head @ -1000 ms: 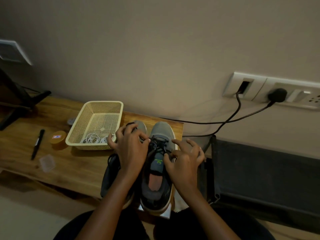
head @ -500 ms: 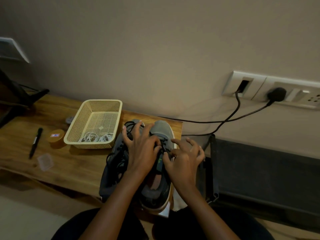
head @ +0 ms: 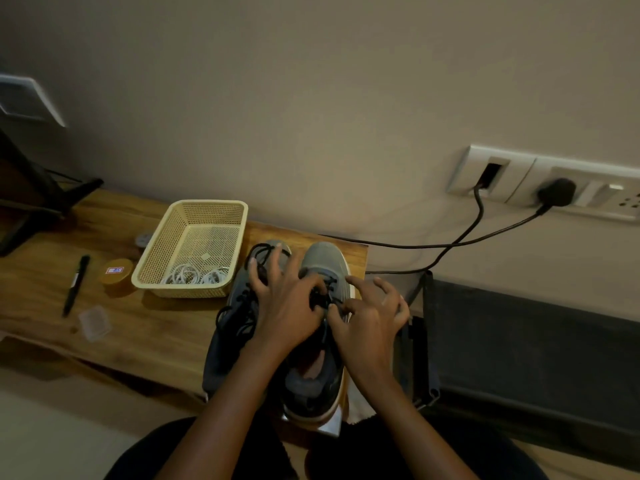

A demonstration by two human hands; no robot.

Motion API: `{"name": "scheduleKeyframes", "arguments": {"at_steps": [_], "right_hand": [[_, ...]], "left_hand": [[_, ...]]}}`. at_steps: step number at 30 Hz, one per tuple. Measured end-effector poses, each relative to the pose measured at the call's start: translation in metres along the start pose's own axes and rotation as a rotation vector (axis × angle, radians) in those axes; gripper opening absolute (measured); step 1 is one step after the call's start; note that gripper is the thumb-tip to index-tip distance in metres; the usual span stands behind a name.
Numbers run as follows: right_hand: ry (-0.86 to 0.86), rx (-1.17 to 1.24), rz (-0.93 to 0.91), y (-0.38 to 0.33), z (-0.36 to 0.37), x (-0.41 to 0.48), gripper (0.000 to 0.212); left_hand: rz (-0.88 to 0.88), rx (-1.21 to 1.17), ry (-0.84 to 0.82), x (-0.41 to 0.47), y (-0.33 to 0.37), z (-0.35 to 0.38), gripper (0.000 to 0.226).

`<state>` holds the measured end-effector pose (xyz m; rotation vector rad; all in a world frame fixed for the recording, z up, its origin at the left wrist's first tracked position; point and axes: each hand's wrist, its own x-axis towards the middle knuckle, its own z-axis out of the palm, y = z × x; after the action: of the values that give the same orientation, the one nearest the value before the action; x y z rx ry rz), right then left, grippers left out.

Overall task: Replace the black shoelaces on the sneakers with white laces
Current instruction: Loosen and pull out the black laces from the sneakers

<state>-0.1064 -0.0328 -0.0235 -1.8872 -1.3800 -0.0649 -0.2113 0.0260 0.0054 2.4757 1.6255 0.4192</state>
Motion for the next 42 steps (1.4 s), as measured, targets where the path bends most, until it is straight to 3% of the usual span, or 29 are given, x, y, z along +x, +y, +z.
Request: {"name": "scheduleKeyframes", "arguments": {"at_steps": [3, 7, 15, 17, 20, 23, 25, 29, 35, 42], "right_hand": [[0.003, -0.015, -0.003, -0.001, -0.001, -0.001, 0.014], [-0.003, -0.051, -0.003, 0.0, -0.001, -0.001, 0.015], [-0.025, -0.043, 0.023, -0.001, 0.0, -0.002, 0.017], [-0.031, -0.033, 0.022, -0.001, 0.001, -0.002, 0.017], [-0.019, -0.022, 0.012, -0.001, 0.001, -0.002, 0.017], [-0.007, -0.024, 0.01, -0.001, 0.001, -0.003, 0.015], [-0.007, -0.02, 0.011, -0.002, 0.001, -0.002, 0.014], [0.011, -0.051, 0.005, -0.002, 0.001, -0.002, 0.014], [0.039, -0.097, 0.012, -0.002, 0.001, -0.004, 0.014], [0.035, -0.12, 0.027, -0.002, 0.003, -0.004, 0.014]], "left_hand": [[0.0, 0.087, -0.001, -0.003, 0.004, 0.006, 0.018], [-0.03, 0.039, 0.124, -0.001, 0.005, 0.004, 0.006], [-0.307, -0.227, 0.395, 0.006, -0.014, -0.013, 0.013], [-0.324, -0.224, 0.378, 0.005, -0.019, -0.015, 0.011], [-0.183, -0.188, 0.196, 0.004, -0.013, -0.013, 0.035], [-0.062, -0.085, -0.009, 0.0, -0.002, -0.007, 0.025], [-0.038, 0.024, -0.058, -0.002, 0.001, -0.001, 0.021], [-0.042, 0.081, -0.025, -0.001, 0.006, 0.001, 0.015], [-0.105, -0.046, 0.112, -0.001, 0.002, 0.0, 0.004], [-0.209, -0.17, 0.176, 0.0, 0.002, 0.003, 0.013]]}}
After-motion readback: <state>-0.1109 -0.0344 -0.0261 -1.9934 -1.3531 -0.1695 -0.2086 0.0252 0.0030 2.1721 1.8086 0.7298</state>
